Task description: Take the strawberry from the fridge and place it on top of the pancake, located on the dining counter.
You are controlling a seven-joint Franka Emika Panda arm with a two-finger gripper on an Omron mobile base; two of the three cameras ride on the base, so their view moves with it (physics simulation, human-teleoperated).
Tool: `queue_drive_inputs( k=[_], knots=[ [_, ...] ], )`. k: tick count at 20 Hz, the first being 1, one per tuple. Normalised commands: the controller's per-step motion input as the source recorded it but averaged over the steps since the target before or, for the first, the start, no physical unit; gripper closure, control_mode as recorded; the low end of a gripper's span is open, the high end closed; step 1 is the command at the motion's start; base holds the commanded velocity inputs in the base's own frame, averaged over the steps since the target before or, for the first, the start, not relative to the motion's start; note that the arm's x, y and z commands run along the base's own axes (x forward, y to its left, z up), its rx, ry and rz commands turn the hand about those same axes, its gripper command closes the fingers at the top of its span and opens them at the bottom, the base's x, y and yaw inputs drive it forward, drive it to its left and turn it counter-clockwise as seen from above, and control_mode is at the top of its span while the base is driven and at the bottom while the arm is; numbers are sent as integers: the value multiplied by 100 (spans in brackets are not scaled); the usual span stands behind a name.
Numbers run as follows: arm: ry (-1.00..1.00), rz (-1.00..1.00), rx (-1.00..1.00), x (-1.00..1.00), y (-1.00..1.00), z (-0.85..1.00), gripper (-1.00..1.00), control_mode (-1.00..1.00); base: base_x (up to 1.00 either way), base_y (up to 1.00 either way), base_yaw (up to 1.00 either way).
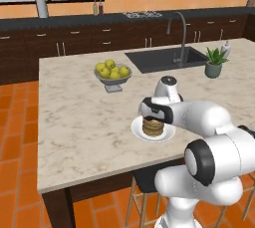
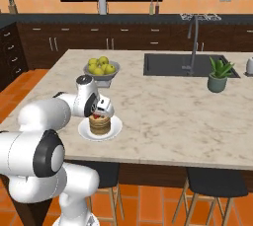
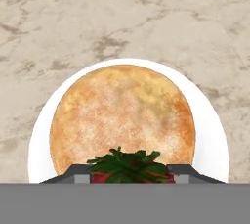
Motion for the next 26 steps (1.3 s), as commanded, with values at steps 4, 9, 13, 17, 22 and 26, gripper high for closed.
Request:
queue_drive_inputs(
  k=[4,9,13,17,22,26],
  knots=[
    [14,0,0,0,0,-37,100,-100,0,0,0],
    [4,0,0,0,0,-10,100,-100,0,0,0],
    [0,0,0,0,-12,3,100,-100,0,0,0],
    [-1,0,0,1,-1,0,100,-100,0,0,0],
    [-11,0,0,17,0,0,100,-100,0,0,0],
    [-6,0,0,4,2,-1,100,-100,0,0,0]
  ],
)
